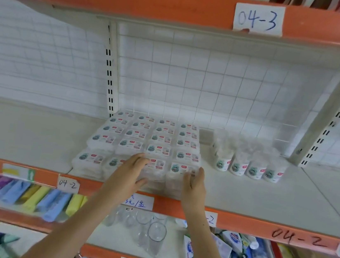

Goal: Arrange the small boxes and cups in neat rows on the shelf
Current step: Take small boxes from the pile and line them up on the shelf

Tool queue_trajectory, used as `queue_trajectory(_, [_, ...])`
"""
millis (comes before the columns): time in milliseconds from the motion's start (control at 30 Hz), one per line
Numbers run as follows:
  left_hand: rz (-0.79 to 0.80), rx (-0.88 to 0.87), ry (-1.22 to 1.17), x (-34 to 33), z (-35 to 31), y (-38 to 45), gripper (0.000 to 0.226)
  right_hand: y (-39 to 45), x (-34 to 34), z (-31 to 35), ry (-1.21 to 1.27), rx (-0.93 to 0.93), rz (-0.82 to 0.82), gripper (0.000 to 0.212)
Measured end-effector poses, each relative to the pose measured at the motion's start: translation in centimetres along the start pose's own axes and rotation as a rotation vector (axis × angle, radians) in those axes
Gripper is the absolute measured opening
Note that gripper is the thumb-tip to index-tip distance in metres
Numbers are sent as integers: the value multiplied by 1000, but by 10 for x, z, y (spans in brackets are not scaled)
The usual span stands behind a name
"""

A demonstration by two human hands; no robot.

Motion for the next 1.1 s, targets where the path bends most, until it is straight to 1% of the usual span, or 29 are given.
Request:
queue_trajectory(133, [-23, 22, 2, -1, -3, -1, 50, 3, -2, -6, 0, 20, 7, 15])
queue_trajectory(300, [13, 6, 56, 0, -3, 2, 53, 4, 1, -6, 9, -17, 56, 16])
queue_trajectory(333, [39, 0, 66, 2, -4, 3, 55, 4, 2, -5, -2, -27, 81, 20])
queue_trajectory(367, [73, 0, 64, 3, -4, 5, 58, 5, 3, -4, -18, -27, 113, 31])
queue_trajectory(433, [140, 18, 25, 7, -3, 9, 67, 2, 9, 0, -53, -45, 175, 62])
queue_trajectory(467, [158, 30, -4, 10, -3, 11, 71, 1, 14, 2, -67, -49, 198, 69])
queue_trajectory(500, [161, 37, -29, 14, -5, 13, 74, 2, 22, 4, -87, -41, 212, 71])
queue_trajectory(567, [125, 21, -52, 22, -14, 22, 70, 9, 45, 7, -193, 22, 213, 64])
queue_trajectory(667, [50, -56, -86, 27, -41, 45, 56, 34, 92, 8, -379, 128, 193, 43])
queue_trajectory(733, [65, -137, -116, 19, -65, 68, 49, 58, 123, 7, -448, 157, 165, 30])
queue_trajectory(767, [90, -173, -136, 13, -78, 81, 45, 70, 138, 8, -482, 167, 149, 28])
queue_trajectory(833, [148, -217, -177, -6, -102, 109, 39, 95, 160, 8, -589, 187, 166, 28])
queue_trajectory(900, [178, -223, -151, -28, -122, 136, 38, 117, 172, 4, -733, 216, 243, 31])
queue_trajectory(1000, [164, -143, -86, -61, -143, 168, 41, 147, 179, -7, -913, 311, 328, 37])
queue_trajectory(1100, [120, -82, -63, -85, -155, 185, 46, 167, 182, -16, -973, 399, 415, 42])
Point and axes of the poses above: each hand's wrist, its own y-axis towards the middle knuckle, its own x-axis out of the back of the hand, z = x × y, the point moved 2 cm from there along y, towards the middle knuckle
